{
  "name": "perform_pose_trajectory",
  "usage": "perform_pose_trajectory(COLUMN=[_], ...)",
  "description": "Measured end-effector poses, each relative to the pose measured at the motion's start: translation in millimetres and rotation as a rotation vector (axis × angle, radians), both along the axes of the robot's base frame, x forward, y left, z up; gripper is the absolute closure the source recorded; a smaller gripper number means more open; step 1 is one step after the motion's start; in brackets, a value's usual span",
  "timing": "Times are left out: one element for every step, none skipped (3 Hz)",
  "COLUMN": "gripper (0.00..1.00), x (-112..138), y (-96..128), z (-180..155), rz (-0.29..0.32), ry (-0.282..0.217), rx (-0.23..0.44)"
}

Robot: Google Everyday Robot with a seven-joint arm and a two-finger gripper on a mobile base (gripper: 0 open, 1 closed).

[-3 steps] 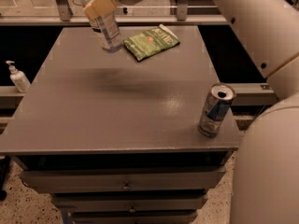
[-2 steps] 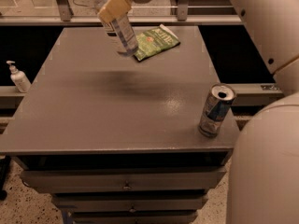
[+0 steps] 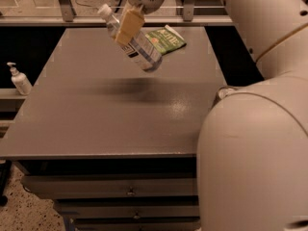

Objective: Knock blue plastic bottle over

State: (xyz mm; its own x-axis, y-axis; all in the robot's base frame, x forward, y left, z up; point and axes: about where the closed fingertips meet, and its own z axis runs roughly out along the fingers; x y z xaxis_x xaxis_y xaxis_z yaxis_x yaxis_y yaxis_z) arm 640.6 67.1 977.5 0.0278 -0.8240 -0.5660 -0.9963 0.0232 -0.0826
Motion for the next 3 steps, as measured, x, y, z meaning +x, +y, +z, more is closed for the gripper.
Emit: perform_pose_trajectory(gripper=[1.00, 1.00, 1.00], x=[-22, -22, -14], y=[-3, -3, 9], z=[-29, -29, -44], rz=[0.111, 0.111, 0.107], ry=[0.068, 0.068, 0.061], rx=[-0.105, -0.105, -0.082])
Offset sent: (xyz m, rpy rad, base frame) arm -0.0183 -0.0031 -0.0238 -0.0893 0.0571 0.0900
